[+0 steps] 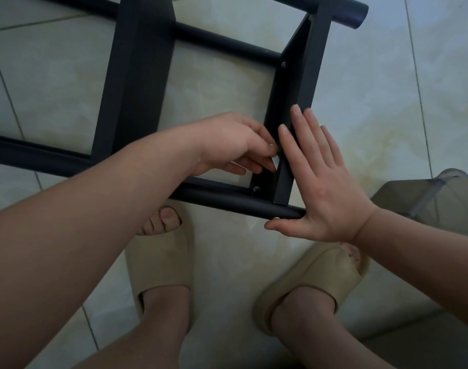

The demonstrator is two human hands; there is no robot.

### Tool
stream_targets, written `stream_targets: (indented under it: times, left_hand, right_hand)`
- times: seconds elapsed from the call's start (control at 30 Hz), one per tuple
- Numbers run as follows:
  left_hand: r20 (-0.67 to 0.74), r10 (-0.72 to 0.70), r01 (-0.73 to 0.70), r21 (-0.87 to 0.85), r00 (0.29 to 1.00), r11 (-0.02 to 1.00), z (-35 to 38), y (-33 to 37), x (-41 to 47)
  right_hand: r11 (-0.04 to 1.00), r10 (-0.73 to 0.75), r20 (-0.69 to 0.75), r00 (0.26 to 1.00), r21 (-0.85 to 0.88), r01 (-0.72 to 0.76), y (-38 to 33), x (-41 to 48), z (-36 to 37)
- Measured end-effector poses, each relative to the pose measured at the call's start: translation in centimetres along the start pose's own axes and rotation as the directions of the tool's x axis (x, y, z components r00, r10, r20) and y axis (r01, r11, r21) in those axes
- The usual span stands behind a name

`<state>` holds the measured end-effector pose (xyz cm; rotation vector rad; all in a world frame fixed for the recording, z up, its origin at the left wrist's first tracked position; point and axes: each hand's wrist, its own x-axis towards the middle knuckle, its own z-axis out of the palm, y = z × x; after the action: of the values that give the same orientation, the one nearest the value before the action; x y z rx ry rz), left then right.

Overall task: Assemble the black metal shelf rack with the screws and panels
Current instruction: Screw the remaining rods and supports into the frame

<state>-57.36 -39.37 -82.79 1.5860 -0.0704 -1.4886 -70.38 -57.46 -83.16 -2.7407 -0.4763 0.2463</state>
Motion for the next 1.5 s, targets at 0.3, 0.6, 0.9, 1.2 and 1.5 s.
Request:
stream_targets:
  times: [0.3, 0.6, 0.9, 1.2, 1.5]
  left_hand:
    - [-0.040, -0.025, 0.026, 0.024, 0.999, 0.999, 0.7, -0.2, 0.1]
    - [0.030, -0.085, 0.087, -0.055, 0.996, 0.995, 0.6, 0.1, 0.0]
    - [0.071, -0.091, 0.092, -0.001, 0.993, 0.996, 0.0, 0.2, -0.2]
    - [0.119, -0.084, 0.073, 0.098, 0.989, 0.993, -1.1, 0.0, -0.1]
    - [0.153, -0.073, 0.041, 0.203, 0.985, 0.978, -1.7, -0.2, -0.7]
  right_hand:
    - [1.000, -0.005, -0.007, 1.000, 0.003, 0.005, 0.0, 0.0, 0.0]
    - [1.000, -0.003, 0.001, 1.000, 0.000, 0.003, 0.0, 0.0, -0.1]
    - [1.000, -0.006, 0.008, 1.000, -0.027, 0.007, 0.1, 0.0, -0.1]
    - [1.000, -0.006, 0.009, 1.000, -0.026, 0.006, 0.1, 0.0, -0.1]
    - [1.000, -0.005, 0.009, 1.000, -0.022, 0.006, 0.1, 0.0, -0.1]
